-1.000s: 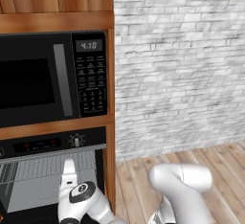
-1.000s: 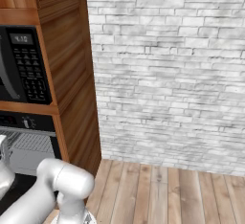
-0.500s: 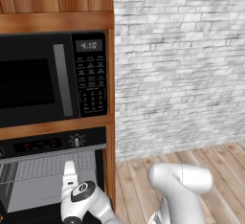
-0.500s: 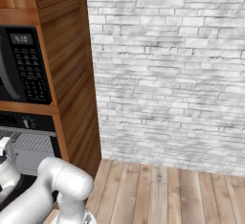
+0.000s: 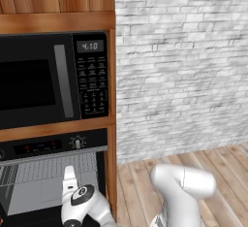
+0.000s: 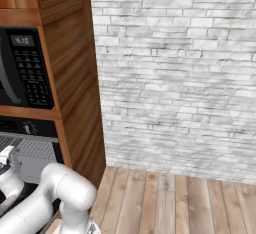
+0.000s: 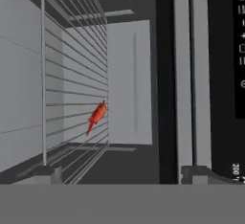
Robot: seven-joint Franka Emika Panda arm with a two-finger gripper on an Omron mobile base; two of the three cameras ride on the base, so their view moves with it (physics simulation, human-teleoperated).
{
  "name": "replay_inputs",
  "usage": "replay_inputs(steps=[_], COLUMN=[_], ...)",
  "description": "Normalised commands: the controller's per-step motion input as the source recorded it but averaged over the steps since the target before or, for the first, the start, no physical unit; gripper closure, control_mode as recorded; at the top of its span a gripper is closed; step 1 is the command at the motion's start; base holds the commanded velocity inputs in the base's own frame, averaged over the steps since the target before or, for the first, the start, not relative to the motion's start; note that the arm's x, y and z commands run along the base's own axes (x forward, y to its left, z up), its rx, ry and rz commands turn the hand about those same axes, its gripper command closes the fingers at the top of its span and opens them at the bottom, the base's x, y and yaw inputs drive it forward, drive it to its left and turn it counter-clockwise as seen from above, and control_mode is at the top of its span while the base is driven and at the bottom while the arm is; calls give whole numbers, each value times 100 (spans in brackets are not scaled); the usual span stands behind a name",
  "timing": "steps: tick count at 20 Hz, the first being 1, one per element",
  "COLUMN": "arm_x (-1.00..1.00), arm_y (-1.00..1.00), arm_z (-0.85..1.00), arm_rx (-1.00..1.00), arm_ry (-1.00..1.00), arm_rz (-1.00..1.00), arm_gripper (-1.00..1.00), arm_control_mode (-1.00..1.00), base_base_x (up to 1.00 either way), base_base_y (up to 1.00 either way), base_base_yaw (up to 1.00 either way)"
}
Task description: Take the fish from the oven and place it on the plate on the counter.
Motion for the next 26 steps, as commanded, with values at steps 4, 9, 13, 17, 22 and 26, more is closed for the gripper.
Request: replay_inputs(steps=[4, 9, 13, 17, 22, 26], arm_x=[45, 58, 43, 18, 36, 40], arm_y=[16, 6, 10, 60, 44, 35], arm_z=[-49, -15, -25, -53, -42, -50], arm_rx=[0, 0, 0, -4, -1, 0], arm_ry=[7, 4, 4, 8, 3, 2], arm_rz=[0, 1, 3, 4, 4, 4], arm_gripper=[-100, -100, -100, -100, -100, -100], arm_control_mode=[-100, -100, -100, -100, -100, -100], base_base_x=[0, 0, 0, 0, 0, 0], base_base_y=[0, 0, 0, 0, 0, 0], base_base_yaw=[0, 0, 0, 0, 0, 0])
